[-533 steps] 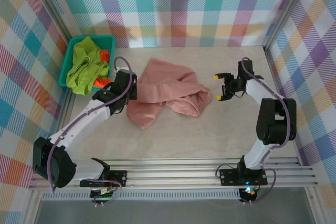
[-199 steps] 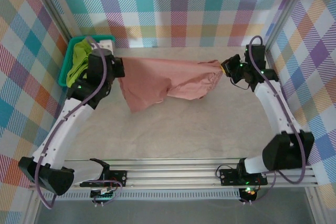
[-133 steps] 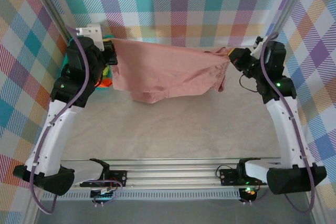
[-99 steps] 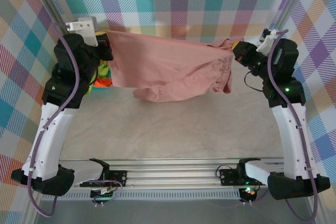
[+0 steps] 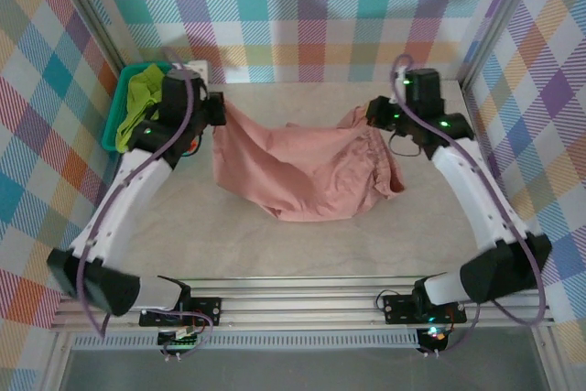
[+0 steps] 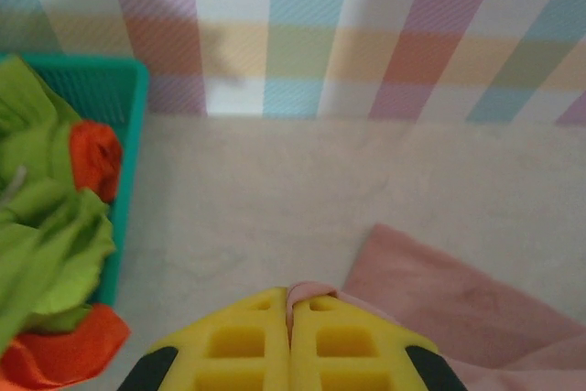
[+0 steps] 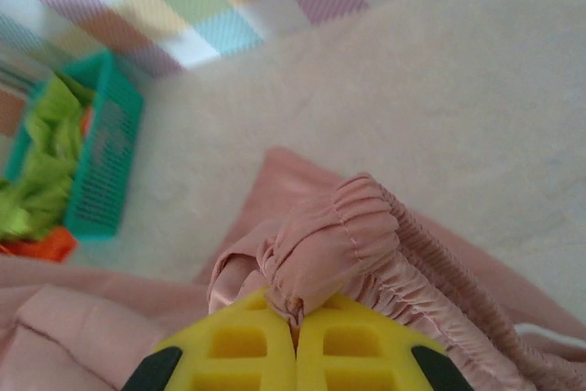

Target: Fold and stack the shorts

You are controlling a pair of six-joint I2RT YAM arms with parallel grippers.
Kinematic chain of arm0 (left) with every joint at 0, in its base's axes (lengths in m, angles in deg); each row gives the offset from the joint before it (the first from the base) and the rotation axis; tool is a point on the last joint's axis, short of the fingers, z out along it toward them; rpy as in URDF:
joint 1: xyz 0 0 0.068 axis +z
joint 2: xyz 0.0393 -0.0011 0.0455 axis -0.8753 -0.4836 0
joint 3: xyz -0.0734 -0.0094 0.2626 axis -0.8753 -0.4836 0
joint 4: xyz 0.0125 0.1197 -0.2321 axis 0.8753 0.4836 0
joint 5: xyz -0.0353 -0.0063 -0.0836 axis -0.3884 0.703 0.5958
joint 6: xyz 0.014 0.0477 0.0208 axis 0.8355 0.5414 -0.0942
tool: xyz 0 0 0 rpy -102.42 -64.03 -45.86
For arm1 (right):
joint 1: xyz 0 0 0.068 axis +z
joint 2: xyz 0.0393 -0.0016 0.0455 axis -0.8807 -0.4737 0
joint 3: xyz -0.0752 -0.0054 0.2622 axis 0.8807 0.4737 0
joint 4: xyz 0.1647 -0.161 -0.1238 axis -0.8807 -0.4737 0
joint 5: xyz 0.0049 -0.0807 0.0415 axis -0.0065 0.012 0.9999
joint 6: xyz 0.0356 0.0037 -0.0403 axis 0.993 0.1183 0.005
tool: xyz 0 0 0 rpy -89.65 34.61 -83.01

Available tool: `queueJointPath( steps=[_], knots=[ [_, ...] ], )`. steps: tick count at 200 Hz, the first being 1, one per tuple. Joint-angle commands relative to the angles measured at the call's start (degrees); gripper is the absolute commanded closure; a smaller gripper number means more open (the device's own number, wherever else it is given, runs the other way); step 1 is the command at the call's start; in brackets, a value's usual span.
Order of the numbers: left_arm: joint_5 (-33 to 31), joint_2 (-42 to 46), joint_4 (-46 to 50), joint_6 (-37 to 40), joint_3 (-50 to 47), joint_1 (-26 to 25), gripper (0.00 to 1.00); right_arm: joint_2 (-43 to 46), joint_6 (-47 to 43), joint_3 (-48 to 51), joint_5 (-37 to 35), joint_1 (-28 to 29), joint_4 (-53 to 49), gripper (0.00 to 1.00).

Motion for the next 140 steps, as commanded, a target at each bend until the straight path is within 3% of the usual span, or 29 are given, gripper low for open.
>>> queueJointPath(
  steps=[1, 28, 39, 70, 83, 103, 124, 140],
  knots=[
    [1.3, -5.8, -2.0, -2.1, 2.9, 0.7, 1.0, -6.6, -5.2, -6.1, -3.1, 2.1, 1.1, 1.0],
    [-1.1, -17.2, -1.0, -1.4, 13.8, 1.0, 1.0, -20.0, -7.2, -21.8, -3.0, 2.2, -2.4, 1.0],
    [-1.1, -22.9, 1.1, -1.6, 20.6, 1.6, 1.0, -26.5, -8.7, -32.4, -2.7, 2.2, -5.7, 1.0],
    [-1.7, -38.2, 11.7, -1.8, 50.6, 3.4, 1.0, -43.5, -12.8, -67.8, -5.9, 1.8, -15.4, 1.0],
    [-1.4, -42.7, 15.4, -1.9, 63.9, 4.0, 1.0, -46.8, -12.8, -77.9, -4.2, 1.0, -15.2, 1.0],
    [-0.3, -43.6, 14.8, -2.0, 75.7, 4.7, 1.0, -42.1, -9.5, -74.2, 1.2, -1.9, -6.5, 1.0],
    [1.4, -36.6, 9.8, -0.6, 73.5, 4.9, 1.0, -33.4, -5.5, -62.3, 7.4, -6.0, 3.9, 1.0],
    [3.8, -29.7, 7.0, -0.2, 67.3, 4.8, 1.0, -29.0, -6.9, -57.0, 9.7, -8.2, 6.0, 1.0]
  ],
)
